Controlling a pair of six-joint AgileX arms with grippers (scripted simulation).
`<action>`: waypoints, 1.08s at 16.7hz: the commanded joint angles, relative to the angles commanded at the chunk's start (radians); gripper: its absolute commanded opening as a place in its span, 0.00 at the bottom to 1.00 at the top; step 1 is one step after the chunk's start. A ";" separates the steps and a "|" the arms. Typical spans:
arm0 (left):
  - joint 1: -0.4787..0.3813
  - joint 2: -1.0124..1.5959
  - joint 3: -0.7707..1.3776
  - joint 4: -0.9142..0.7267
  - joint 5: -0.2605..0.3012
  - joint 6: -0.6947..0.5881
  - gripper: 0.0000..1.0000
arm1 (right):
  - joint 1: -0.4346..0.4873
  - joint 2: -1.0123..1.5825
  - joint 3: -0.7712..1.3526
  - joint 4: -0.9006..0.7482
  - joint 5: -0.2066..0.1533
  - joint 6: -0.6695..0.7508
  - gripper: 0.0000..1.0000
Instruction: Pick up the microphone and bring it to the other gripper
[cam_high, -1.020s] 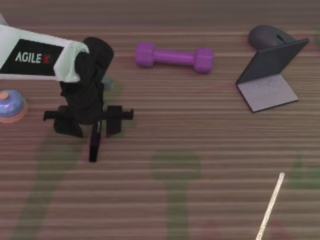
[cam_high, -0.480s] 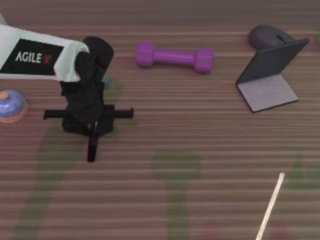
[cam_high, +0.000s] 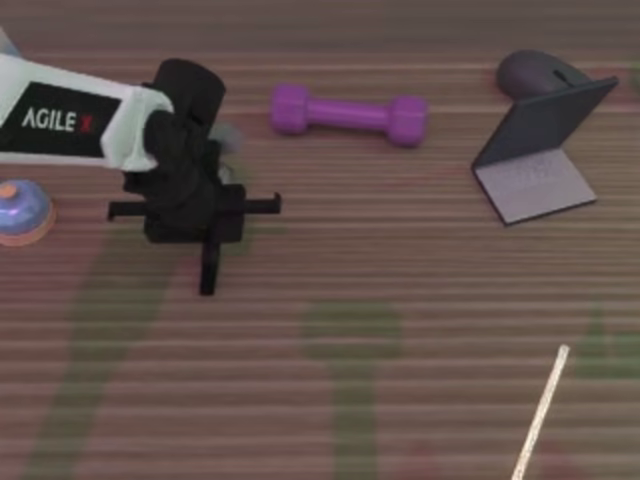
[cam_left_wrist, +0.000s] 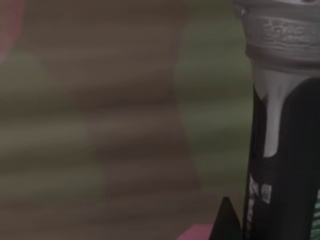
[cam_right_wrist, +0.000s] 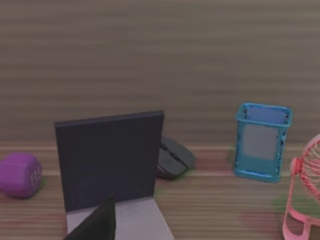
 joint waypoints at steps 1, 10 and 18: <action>0.002 -0.012 -0.018 0.066 0.024 0.014 0.00 | 0.000 0.000 0.000 0.000 0.000 0.000 1.00; 0.027 -0.169 -0.262 0.872 0.299 0.170 0.00 | 0.000 0.000 0.000 0.000 0.000 0.000 1.00; 0.046 -0.321 -0.400 1.306 0.459 0.274 0.00 | 0.000 0.000 0.000 0.000 0.000 0.000 1.00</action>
